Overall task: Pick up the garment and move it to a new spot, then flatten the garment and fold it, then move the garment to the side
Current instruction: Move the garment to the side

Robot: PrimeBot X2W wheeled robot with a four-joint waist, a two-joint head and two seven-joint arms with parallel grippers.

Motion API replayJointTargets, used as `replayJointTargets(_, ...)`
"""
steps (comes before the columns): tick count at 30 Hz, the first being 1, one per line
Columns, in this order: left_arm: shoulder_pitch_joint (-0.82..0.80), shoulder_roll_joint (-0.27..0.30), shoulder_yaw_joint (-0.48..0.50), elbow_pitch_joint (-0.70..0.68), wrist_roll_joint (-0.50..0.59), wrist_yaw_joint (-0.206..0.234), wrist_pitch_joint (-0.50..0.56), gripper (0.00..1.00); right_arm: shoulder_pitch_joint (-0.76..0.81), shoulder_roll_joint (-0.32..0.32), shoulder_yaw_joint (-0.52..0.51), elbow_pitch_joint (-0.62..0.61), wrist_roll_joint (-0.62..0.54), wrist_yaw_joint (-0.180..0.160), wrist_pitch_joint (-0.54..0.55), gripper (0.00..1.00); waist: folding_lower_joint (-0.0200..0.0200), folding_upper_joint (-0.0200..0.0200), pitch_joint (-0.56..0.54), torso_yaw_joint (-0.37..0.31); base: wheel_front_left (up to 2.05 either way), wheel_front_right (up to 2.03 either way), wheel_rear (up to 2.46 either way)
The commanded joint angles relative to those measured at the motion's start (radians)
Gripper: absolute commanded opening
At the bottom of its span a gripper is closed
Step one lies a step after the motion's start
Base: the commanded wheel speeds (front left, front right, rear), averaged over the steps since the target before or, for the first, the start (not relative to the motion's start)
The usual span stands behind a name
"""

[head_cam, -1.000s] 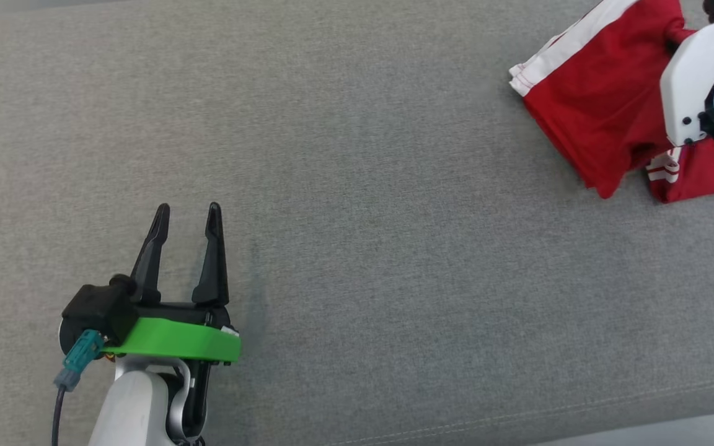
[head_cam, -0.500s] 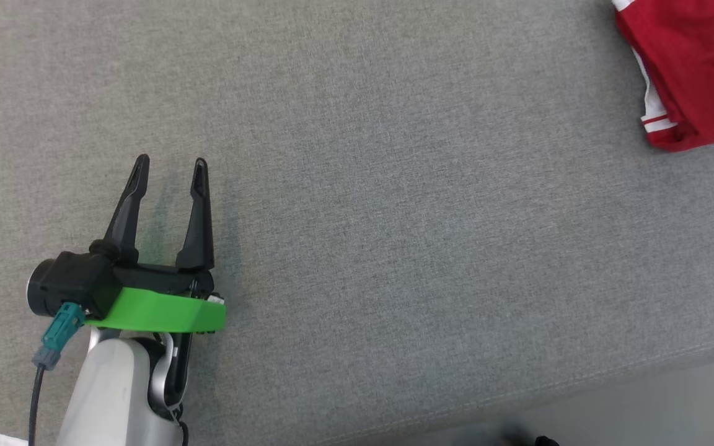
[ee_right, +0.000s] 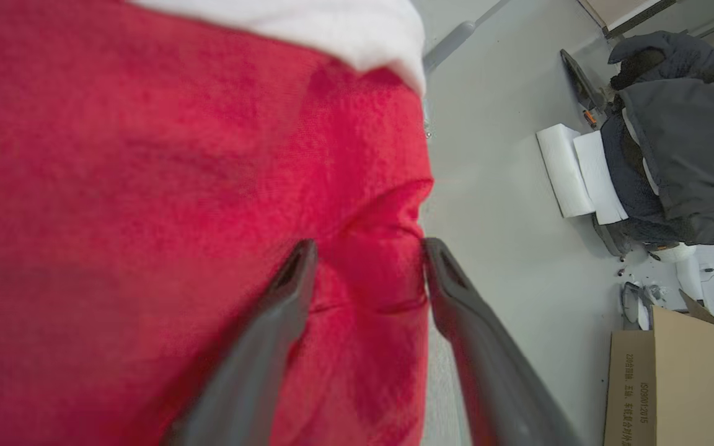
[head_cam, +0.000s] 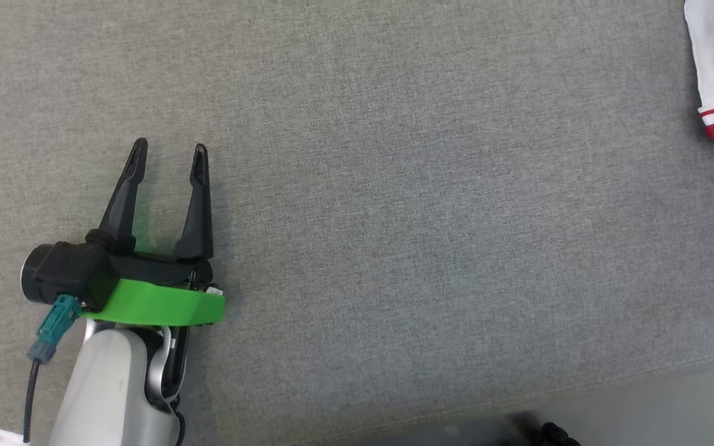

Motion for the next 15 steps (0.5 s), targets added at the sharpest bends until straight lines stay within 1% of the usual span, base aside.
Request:
replayJointTargets(1, -0.001, -0.002, 0.001, 0.005, 0.009, -0.002, -0.002, 1.00, 0.011, 0.008, -0.033, 0.008, -0.013, -0.002, -0.010, 1.00, -0.0001, -0.0001, -0.027, 0.007, 0.00, 0.00, 0.00)
replayJointTargets(4, 0.015, -0.011, 0.001, 0.017, 0.003, -0.002, -0.002, 1.00, 0.036, 0.054, -0.121, 0.020, -0.022, -0.002, -0.045, 1.00, -0.0001, -0.0001, -0.077, 0.011, 0.00, 0.00, 0.00)
replayJointTargets(9, 0.054, -0.023, 0.016, 0.041, -0.014, -0.002, -0.002, 1.00, 0.107, 0.133, -0.182, -0.053, -0.007, -0.002, -0.139, 1.00, -0.0001, -0.0001, -0.193, 0.020, 0.00, 0.00, 0.00)
replayJointTargets(13, 0.088, -0.033, 0.043, 0.053, -0.021, -0.002, -0.002, 1.00, 0.194, 0.211, -0.160, -0.159, 0.058, -0.002, -0.215, 1.00, -0.0001, -0.0001, -0.281, 0.023, 0.00, 0.00, 0.00)
replayJointTargets(15, 0.110, -0.038, 0.057, 0.062, -0.024, -0.002, -0.002, 1.00, 0.251, 0.253, -0.129, -0.227, 0.126, -0.002, -0.258, 1.00, -0.0001, -0.0001, -0.321, 0.024, 0.00, 0.00, 0.00)
